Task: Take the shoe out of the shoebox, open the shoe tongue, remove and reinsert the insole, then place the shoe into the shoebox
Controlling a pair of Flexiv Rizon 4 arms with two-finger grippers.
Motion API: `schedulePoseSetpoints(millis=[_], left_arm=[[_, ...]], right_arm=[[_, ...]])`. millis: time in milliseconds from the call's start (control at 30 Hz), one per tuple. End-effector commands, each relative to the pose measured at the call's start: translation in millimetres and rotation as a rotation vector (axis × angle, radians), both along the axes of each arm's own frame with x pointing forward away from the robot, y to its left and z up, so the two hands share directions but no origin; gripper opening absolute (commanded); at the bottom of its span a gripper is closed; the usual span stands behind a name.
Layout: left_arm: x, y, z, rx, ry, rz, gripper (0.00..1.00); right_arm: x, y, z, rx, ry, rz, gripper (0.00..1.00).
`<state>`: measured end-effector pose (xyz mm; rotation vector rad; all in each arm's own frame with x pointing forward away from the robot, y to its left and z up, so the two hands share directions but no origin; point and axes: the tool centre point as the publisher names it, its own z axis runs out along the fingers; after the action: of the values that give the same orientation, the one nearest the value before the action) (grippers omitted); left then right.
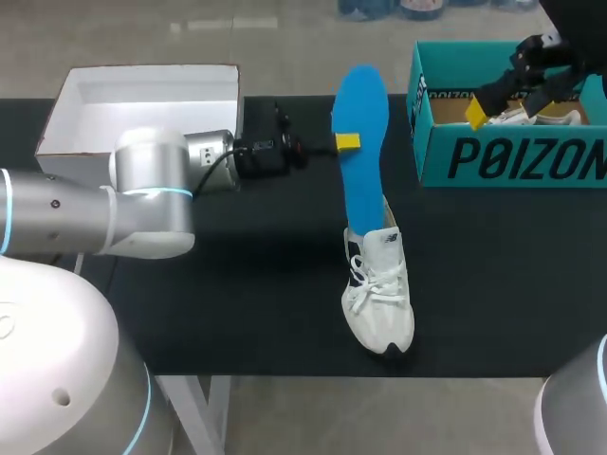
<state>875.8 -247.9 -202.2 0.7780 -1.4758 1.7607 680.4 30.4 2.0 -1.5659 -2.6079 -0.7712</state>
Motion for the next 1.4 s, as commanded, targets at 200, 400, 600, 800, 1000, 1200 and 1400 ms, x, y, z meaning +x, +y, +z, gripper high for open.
schedulePoseSetpoints(millis=[200,400,600,800,1000,1200,1400], left_arm=[[8.0,0,1,0.018,0.017,0.014,0.00],[8.0,0,1,0.018,0.017,0.014,0.00],[8.0,0,1,0.018,0.017,0.014,0.00],[8.0,0,1,0.018,0.017,0.014,0.00],[8.0,0,1,0.018,0.017,0.014,0.00],[8.0,0,1,0.018,0.017,0.014,0.00],[8.0,0,1,0.018,0.017,0.014,0.00]], right_arm=[[1.4,1,1,-0.002,0.004,0.001,1.00],[1.4,1,1,-0.002,0.004,0.001,1.00],[0.8,1,2,0.000,0.006,0.009,1.00],[-6.8,24,4,-0.044,-0.026,0.034,1.00],[-17.7,46,4,-0.057,-0.063,0.037,1.00],[-20.7,44,6,-0.056,-0.079,0.028,1.00],[-19.7,34,9,-0.048,-0.030,0.021,1.00]])
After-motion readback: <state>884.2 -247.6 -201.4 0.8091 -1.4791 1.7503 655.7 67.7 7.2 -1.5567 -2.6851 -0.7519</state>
